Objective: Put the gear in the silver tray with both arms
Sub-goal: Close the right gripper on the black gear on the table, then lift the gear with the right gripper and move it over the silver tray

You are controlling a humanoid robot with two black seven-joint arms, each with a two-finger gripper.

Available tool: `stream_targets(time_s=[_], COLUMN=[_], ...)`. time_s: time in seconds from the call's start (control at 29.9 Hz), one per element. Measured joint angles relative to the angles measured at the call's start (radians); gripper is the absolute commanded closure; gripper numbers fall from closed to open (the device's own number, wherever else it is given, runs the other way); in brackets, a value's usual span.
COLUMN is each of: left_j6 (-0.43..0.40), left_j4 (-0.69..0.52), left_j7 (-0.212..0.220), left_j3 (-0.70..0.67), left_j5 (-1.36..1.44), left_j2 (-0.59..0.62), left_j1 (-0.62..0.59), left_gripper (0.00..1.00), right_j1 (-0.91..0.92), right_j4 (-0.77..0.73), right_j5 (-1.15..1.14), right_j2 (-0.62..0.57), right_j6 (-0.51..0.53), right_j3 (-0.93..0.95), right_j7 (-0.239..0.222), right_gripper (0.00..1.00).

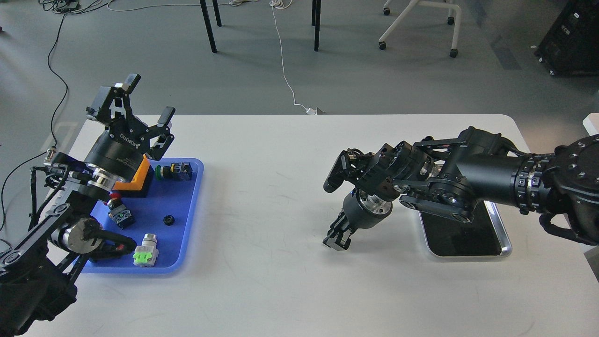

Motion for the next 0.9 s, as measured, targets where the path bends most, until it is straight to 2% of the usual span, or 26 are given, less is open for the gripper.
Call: stream_targets(time_s=[0.1,0.3,0.7,0.9], left_j6=[0.0,-0.002,-0.002,-0.002], left_j4=[0.0,0.0,0.0,-0.001], left_j7=[0.0,0.0,0.0,0.0], left_j3=[0.0,0.0,0.0,0.0], left_j5=[0.0,0.0,0.0,0.0], left_j2=[0.0,-0.001,-0.001,-0.001], left_j1=[0.0,0.0,0.0,0.0], left_gripper=[0.02,0.02,0.02,0.02], right_j1=[0.001,0.002,0.028,0.111], right_j4=[0.0,0.0,0.001,0.008], right_j5=[0.0,0.0,0.003,0.005], right_j2=[0.0,0.0,-0.012,-0.106], right_j6=[0.0,0.0,0.0,0.0], right_j3=[0.0,0.0,-0.001,0.005], right_j7=[0.0,0.0,0.0,0.0], right_gripper=[0.74,0.83,0.84,0.84])
